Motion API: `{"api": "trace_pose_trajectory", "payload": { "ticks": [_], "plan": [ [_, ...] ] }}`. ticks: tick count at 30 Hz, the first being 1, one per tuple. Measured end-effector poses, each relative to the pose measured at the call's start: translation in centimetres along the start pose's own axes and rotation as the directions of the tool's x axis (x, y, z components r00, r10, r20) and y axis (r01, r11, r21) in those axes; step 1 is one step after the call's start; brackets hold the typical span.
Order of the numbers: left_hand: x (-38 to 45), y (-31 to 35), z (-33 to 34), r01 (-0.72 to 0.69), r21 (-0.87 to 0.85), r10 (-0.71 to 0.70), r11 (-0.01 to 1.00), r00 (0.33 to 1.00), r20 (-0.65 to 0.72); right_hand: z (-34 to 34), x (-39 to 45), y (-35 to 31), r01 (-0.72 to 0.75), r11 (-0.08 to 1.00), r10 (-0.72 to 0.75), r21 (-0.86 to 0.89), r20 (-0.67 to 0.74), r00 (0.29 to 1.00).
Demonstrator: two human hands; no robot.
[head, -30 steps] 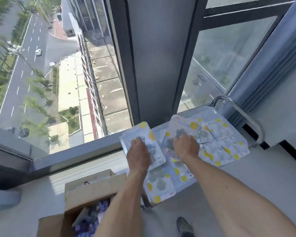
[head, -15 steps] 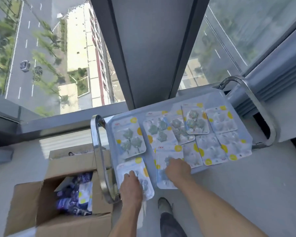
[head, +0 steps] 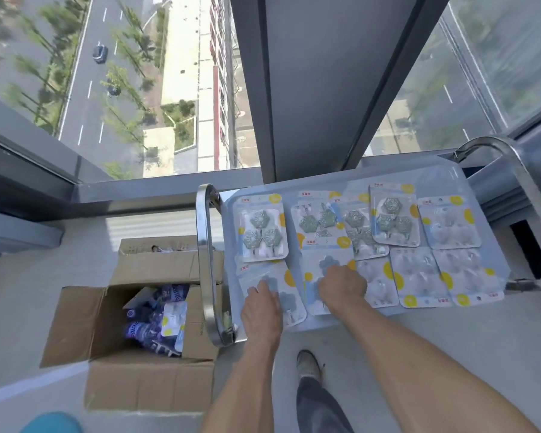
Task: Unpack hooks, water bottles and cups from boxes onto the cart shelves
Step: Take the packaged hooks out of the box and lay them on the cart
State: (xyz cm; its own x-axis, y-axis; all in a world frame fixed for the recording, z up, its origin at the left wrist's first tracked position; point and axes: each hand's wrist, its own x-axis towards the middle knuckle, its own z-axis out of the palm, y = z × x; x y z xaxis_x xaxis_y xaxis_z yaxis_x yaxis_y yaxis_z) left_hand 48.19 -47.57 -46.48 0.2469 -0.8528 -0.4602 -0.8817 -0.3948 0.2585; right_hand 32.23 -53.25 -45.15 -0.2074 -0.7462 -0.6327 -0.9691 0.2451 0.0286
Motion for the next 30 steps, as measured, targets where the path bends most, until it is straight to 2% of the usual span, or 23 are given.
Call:
{"api": "trace_pose_trajectory", "payload": {
  "ticks": [3,5,8,11,13,17,18,20,23,26,30],
  "plan": [
    [-0.4,-0.4,-2.6,-0.034,0.041,0.033,0.999,0.999,0.015,-1.1,-1.3,-1.1,0.019,0.997,-0.019,-0.069,-0.009,1.0],
    [0.8,-0.6,-6.5,-0.064,0.028,0.066,0.998,0.996,-0.061,-2.8,-2.3,-2.9,0.082,0.995,-0.086,-0.062,-0.068,0.994],
    [3.4,-1.5,-14.6,-0.068,-0.028,0.059,0.997,0.969,-0.241,-6.5,-3.9,-7.7,0.149,0.984,-0.126,0.093,-0.213,0.969],
    [5.1,-4.7,-21.7,0.002,-0.087,-0.035,0.996,0.928,-0.371,-9.7,-6.1,-14.0,0.264,0.937,-0.173,0.229,-0.353,0.919],
    [5.2,-8.8,-24.3,0.076,-0.108,-0.111,0.991,0.924,-0.365,-10.7,-7.8,-18.5,0.362,0.905,-0.251,0.223,-0.407,0.878],
    [5.3,-20.0,-24.9,0.254,-0.037,-0.256,0.967,0.944,-0.21,-8.8,-10.1,-28.3,0.466,0.864,-0.349,0.191,-0.44,0.828],
    [5.7,-23.0,-24.5,0.287,-0.011,-0.285,0.958,0.944,-0.166,-7.3,-10.3,-30.8,0.476,0.852,-0.354,0.217,-0.431,0.83],
    [6.7,-29.2,-23.3,0.337,0.037,-0.333,0.941,0.94,-0.075,-2.7,-10.1,-35.3,0.434,0.852,-0.336,0.293,-0.331,0.882],
    [9.8,-38.2,-20.1,0.339,0.092,-0.343,0.936,0.939,0.031,7.0,-8.8,-40.8,0.222,0.865,-0.234,0.45,-0.03,0.972],
    [15.3,-45.1,-15.5,0.297,0.092,-0.304,0.95,0.95,0.07,17.6,-5.7,-45.8,0.01,0.835,-0.108,0.55,0.146,0.983],
    [21.1,-52.8,-5.8,0.289,0.089,-0.3,0.953,0.941,0.154,32.4,-1.8,-50.5,-0.081,0.853,-0.073,0.516,0.271,0.96]
  ]
}}
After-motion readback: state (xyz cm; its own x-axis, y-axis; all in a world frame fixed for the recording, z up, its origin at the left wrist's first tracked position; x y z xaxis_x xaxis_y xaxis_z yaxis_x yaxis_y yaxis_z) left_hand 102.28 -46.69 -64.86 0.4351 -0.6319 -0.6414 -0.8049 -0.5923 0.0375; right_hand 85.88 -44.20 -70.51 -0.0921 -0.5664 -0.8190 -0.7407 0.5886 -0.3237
